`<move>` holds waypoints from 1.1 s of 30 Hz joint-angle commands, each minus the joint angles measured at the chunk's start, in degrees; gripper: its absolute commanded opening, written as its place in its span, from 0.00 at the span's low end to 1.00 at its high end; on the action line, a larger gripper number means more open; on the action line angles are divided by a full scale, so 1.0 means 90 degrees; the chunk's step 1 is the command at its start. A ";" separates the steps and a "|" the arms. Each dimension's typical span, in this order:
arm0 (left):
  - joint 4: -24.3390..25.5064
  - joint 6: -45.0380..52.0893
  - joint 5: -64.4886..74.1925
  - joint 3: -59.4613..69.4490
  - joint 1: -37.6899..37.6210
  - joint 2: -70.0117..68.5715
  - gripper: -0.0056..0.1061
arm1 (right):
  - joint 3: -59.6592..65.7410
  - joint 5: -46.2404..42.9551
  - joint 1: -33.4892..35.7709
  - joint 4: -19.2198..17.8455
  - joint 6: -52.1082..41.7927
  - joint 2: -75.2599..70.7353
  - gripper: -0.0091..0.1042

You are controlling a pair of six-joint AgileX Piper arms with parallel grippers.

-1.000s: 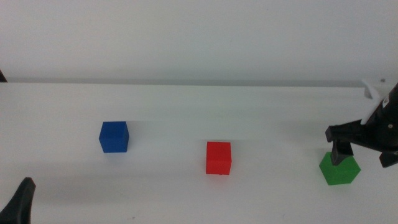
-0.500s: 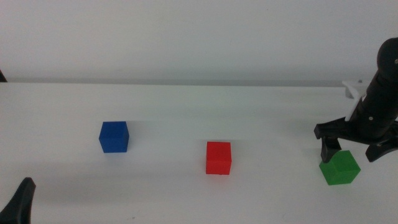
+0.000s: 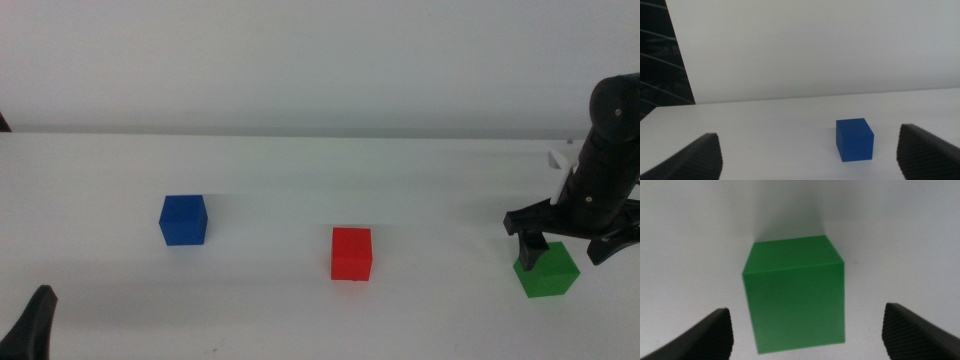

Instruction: Stack red cubes first, then green, then blue cubes in a specific spot.

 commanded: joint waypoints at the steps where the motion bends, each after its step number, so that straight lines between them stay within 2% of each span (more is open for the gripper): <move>1: -0.0007 -0.0016 -0.0102 0.0261 0.0002 -0.0226 0.89 | -0.0044 -0.0117 0.0036 -0.0199 -0.0044 0.0088 0.78; 16: -0.0007 -0.0030 -0.0102 0.0261 0.0002 -0.0226 0.89 | -0.0032 -0.0667 0.0223 -0.0213 -0.0044 0.0478 0.78; 27: -0.0007 -0.0030 -0.0102 0.0261 0.0002 -0.0226 0.89 | -0.0020 -0.0519 0.0223 -0.0213 0.0046 0.0703 0.78; 30: -0.0007 -0.0018 -0.0102 0.0261 0.0002 -0.0226 0.89 | -0.0020 -0.0519 0.0237 -0.0213 0.0131 0.0707 0.73; 33: -0.0007 -0.0018 -0.0102 0.0261 0.0002 -0.0226 0.89 | -0.0020 -0.0506 0.0276 -0.0201 0.0201 0.0707 0.60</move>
